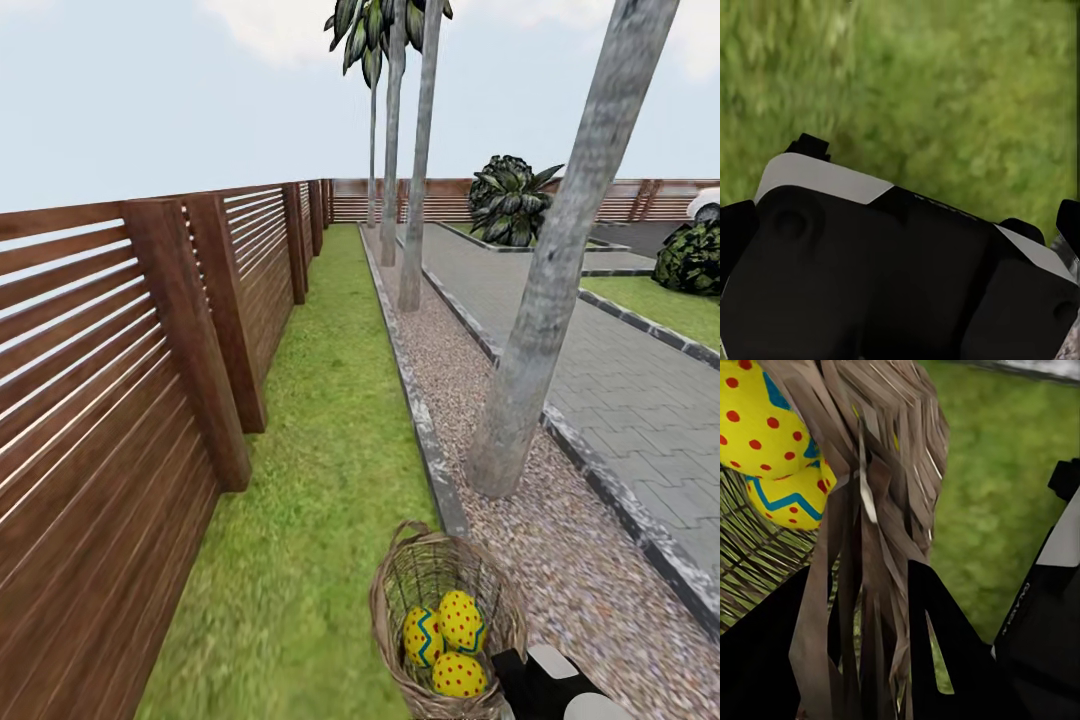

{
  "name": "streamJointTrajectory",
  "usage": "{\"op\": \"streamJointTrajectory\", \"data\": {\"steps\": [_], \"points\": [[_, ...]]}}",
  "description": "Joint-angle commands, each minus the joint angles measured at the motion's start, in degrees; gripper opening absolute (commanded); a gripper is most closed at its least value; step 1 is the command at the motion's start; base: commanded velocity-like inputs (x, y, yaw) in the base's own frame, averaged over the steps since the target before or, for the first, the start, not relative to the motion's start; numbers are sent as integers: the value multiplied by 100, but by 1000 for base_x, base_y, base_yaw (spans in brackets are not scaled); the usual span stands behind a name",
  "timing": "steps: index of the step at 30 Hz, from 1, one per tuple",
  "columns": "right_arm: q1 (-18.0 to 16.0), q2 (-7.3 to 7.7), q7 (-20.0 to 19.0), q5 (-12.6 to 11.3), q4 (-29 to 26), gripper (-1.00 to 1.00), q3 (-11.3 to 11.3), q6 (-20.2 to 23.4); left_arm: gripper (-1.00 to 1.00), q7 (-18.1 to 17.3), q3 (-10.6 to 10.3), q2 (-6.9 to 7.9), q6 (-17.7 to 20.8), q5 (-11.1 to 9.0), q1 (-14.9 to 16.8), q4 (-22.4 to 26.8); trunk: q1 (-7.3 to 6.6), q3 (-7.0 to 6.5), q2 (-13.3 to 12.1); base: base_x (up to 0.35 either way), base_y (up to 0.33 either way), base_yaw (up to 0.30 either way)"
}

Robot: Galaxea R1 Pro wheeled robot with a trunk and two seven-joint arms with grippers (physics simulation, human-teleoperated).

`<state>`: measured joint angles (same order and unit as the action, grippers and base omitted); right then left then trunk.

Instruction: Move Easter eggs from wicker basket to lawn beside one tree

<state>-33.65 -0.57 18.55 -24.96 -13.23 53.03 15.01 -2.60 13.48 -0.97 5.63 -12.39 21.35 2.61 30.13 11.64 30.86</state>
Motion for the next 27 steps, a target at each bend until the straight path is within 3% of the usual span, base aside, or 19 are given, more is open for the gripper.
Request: {"op": "streamJointTrajectory", "data": {"steps": [1, 8, 27], "points": [[-1, -5, 39, -61, -22, -100, -21, 28, 100, -12, 19, 0, 35, -49, 1, 12, 4, 9, 8, 92, -5, 0], [-1, -5, 29, -61, -15, -100, -21, 28, 100, -17, 14, 4, 34, -44, 1, 20, 4, 35, 8, 238, 0, -139], [-1, -5, 17, -53, -5, -100, -21, 28, 100, -30, 22, 8, 33, -44, 1, 19, 4, 36, 8, 141, -10, -2]]}}
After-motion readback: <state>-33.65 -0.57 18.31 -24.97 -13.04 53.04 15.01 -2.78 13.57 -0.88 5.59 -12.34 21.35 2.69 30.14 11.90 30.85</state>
